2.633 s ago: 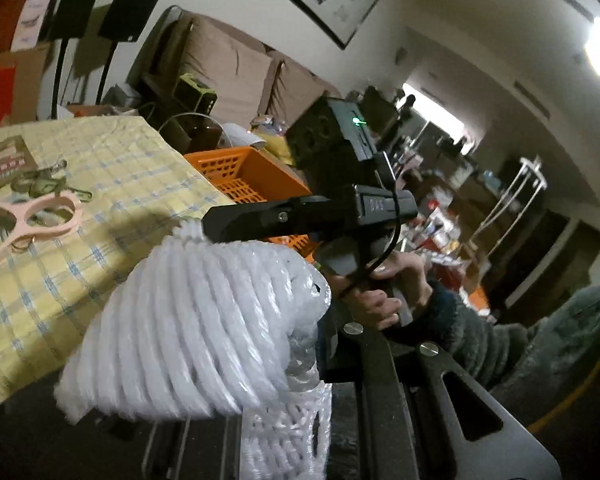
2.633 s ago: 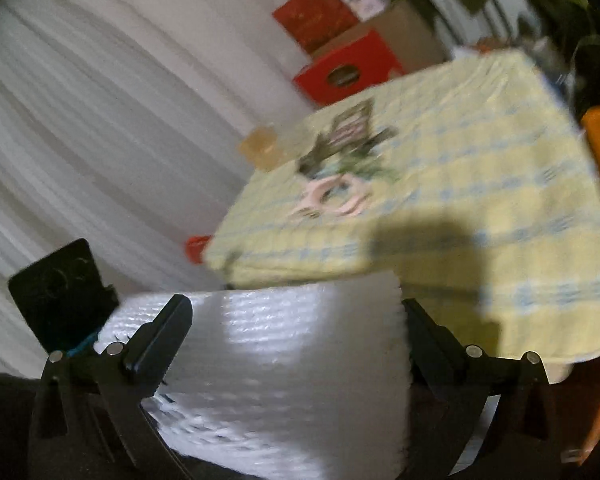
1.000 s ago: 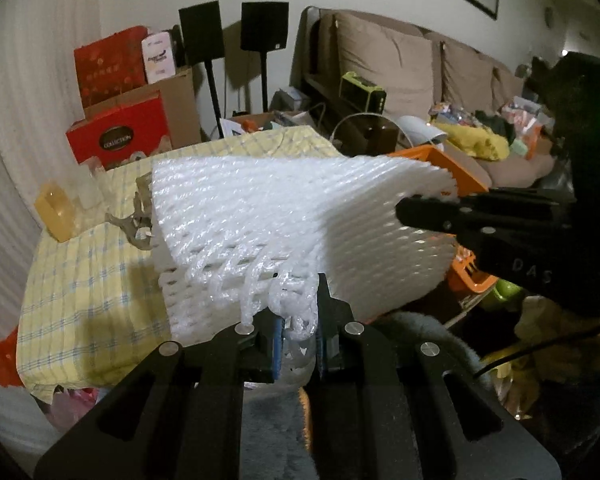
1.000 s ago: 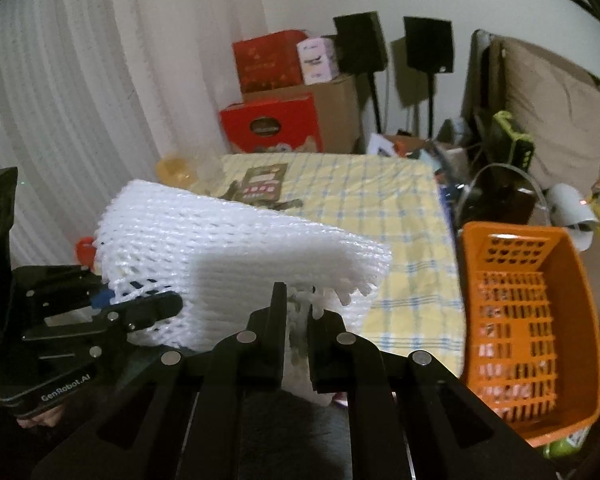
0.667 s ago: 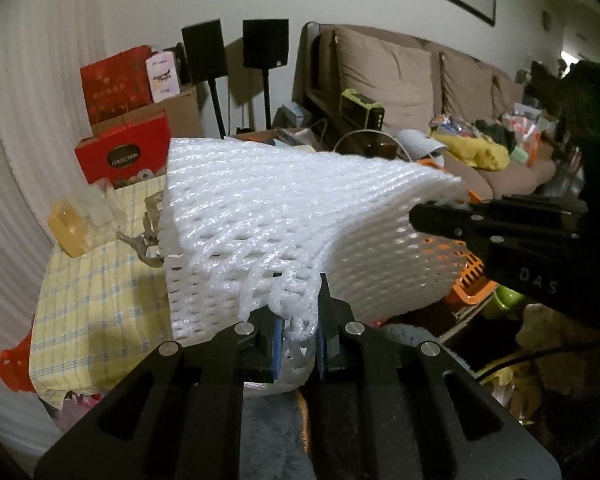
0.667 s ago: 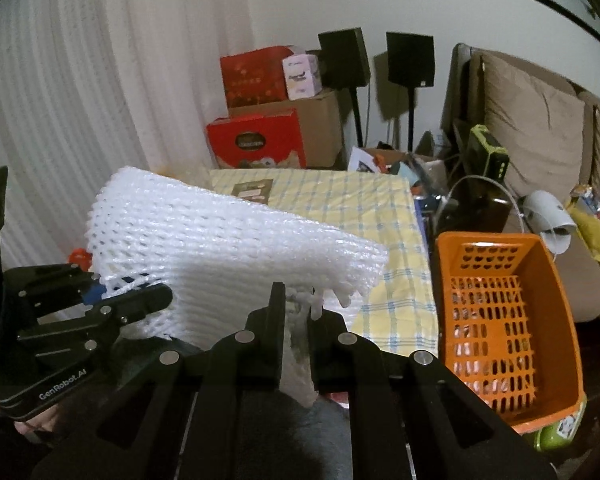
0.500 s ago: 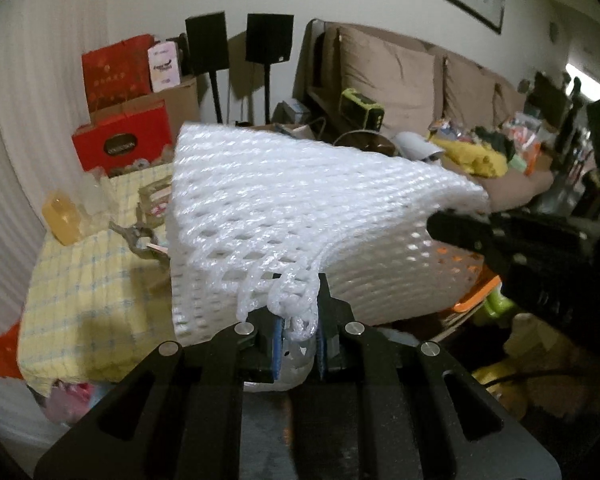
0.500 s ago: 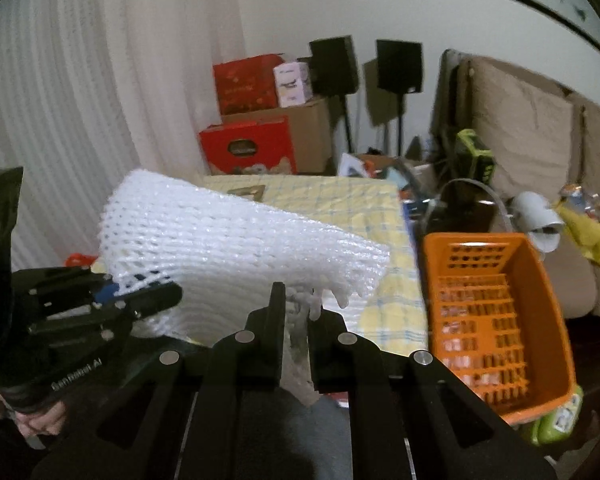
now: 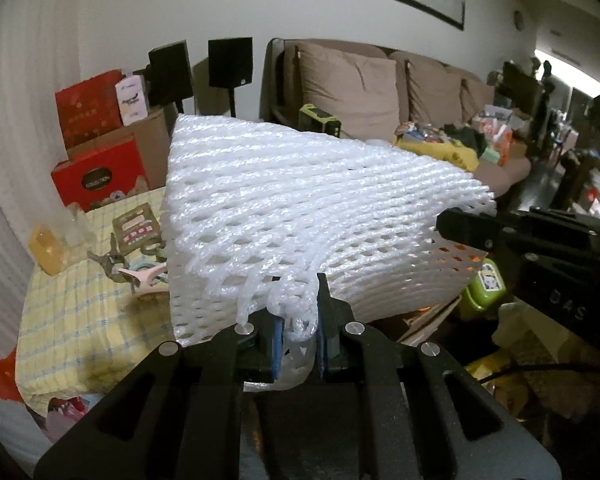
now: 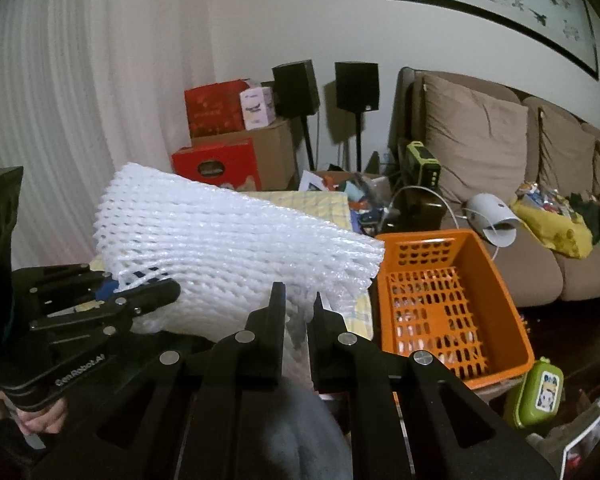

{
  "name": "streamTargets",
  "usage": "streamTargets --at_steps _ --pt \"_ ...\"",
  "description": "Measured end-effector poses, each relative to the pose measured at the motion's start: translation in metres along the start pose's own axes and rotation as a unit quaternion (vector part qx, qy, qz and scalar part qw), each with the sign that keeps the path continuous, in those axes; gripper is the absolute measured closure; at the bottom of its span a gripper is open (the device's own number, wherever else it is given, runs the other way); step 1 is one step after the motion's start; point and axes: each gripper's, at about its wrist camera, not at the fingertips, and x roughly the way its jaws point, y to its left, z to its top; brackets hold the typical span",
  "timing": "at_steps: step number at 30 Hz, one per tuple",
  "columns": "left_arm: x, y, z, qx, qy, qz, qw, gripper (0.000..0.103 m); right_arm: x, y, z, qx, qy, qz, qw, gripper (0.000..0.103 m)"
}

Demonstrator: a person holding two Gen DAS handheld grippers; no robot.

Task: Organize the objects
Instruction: 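Carry the foam sheet with both grippers toward the orange basket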

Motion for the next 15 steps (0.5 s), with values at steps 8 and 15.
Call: streamTargets --at_steps 8,15 --pt "0.008 -0.002 -0.013 -0.044 0.02 0.006 0.9988 0.091 -0.017 -0.021 -0.022 0.032 -0.007 0.0 0.999 0.094" --pt "-0.01 -0.017 -0.008 -0.031 -0.003 -0.003 0.9995 0.092 -0.042 -0.034 -0.023 0.049 -0.022 -0.003 0.999 0.095"
